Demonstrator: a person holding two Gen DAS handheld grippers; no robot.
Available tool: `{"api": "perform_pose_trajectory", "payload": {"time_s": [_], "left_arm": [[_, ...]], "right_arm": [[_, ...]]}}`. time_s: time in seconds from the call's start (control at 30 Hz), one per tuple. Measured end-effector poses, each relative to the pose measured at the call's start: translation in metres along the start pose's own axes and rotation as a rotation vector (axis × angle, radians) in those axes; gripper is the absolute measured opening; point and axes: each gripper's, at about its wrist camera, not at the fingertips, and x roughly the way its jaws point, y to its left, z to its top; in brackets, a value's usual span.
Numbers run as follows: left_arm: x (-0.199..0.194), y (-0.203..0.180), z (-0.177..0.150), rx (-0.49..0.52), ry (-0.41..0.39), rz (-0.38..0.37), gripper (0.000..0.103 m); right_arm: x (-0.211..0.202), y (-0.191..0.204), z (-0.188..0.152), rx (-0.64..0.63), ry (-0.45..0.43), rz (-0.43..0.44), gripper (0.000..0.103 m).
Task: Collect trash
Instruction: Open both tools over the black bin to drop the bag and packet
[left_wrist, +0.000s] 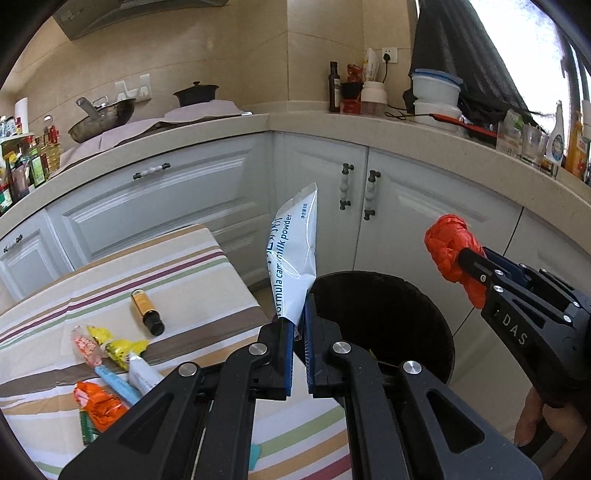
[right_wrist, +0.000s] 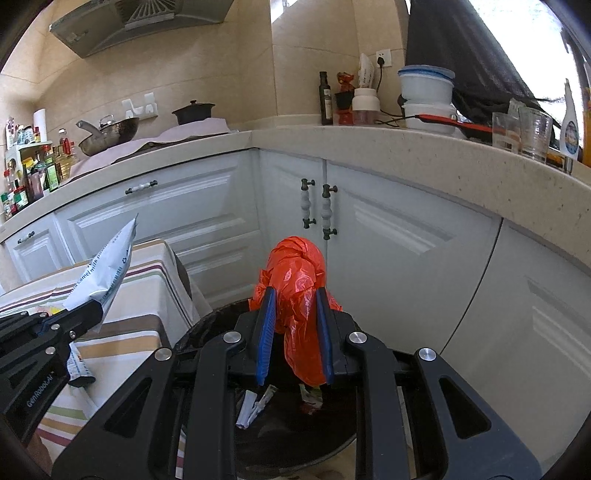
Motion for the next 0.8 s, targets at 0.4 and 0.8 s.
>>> {"api": "perform_pose_trajectory", "payload": {"time_s": [0.4,0.8], "left_arm": [[0.034,-0.019,0.004,0.033,0.008,0.002,0.007],[0.041,-0.015,0.002,0.014,0.028,-0.007,0.038]], "right_arm": [[0.032,-0.013,-0.005,0.037,0.021,0.003,0.026],[0.036,-0.011,-0.009,0.045,0.033,-0.008,0.032]]}}
